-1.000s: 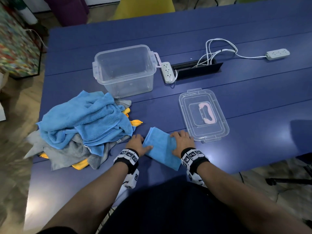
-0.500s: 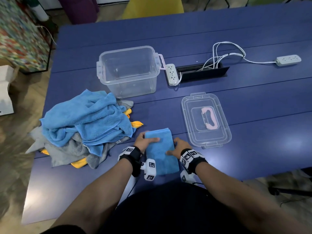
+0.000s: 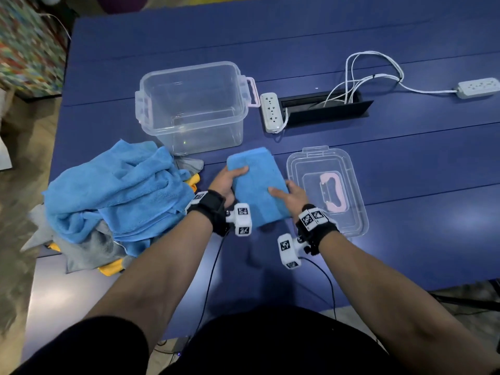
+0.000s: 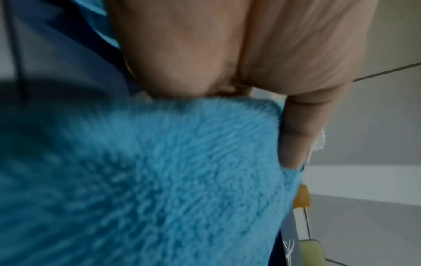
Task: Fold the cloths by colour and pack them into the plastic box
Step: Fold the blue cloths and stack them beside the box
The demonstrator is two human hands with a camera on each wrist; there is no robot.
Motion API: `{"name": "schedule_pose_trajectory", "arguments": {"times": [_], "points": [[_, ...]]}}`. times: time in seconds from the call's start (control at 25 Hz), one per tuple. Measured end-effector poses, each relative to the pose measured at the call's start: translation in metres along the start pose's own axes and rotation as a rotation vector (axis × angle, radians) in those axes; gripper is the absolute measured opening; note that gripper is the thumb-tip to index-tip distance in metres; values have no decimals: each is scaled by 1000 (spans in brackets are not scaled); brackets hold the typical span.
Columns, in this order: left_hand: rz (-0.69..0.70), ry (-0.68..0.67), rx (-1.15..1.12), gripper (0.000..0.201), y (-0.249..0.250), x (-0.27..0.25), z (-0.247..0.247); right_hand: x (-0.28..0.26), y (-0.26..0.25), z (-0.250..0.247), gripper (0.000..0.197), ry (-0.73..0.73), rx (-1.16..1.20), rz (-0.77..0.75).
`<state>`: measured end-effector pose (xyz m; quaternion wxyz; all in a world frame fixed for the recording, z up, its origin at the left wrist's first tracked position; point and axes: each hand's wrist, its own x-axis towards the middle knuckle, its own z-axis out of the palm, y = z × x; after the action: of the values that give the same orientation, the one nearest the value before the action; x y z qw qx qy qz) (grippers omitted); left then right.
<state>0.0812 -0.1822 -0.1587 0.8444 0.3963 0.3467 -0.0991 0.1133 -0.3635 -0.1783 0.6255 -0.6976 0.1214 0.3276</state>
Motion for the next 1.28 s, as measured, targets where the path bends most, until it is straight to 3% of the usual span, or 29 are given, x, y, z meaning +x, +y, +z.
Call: {"name": "schedule_pose_trajectory", "arguments": {"times": [0.08,0.16,0.24,0.28,0.36,0.44,0.52,0.68,0.8,0.88,1.0,1.08,1.16,1.28], "points": [[106,86,17,68,8,26,8,16,-17,-2,62,83,-83,-95],[147,296,305,89,11,46,10,28,-29,-9,88,120,-459,-152],[148,480,691,81,0,55,2,32,-32,-14,78,144,-938,-207],[202,496,833,72,-9,57,-3,33,-31,-16,68,111,-1104,-220],[377,401,1081,58,-28,54,-10,32,-23,-15,55,44,-1261,-210],[486,251,1385,52,-43,52,-13,35,-15,-11,49,66,-1400,-217],[488,171,1611,53,-50,48,-12,37,-14,-5,45,83,-1529,-243],[381,117,1841,65,-55,38,-13,33,-17,0,39,129,-1712,-257],[335,74,1892,79,-51,29,-22,24,-15,4,35,114,-1715,-303],[347,124,1817,85,-45,18,-30,15,-13,6,30,87,-1653,-366],[565,307,1674,57,-35,-8,-47,-2,-8,15,30,91,-1526,-434],[735,427,1588,39,-29,-29,-64,-15,-6,26,43,26,-1417,-396],[840,537,1531,23,-21,-49,-80,-25,-3,38,41,-49,-1375,-364],[965,693,1492,13,-1,-82,-104,-40,-6,63,37,-108,-1407,-354]]}}
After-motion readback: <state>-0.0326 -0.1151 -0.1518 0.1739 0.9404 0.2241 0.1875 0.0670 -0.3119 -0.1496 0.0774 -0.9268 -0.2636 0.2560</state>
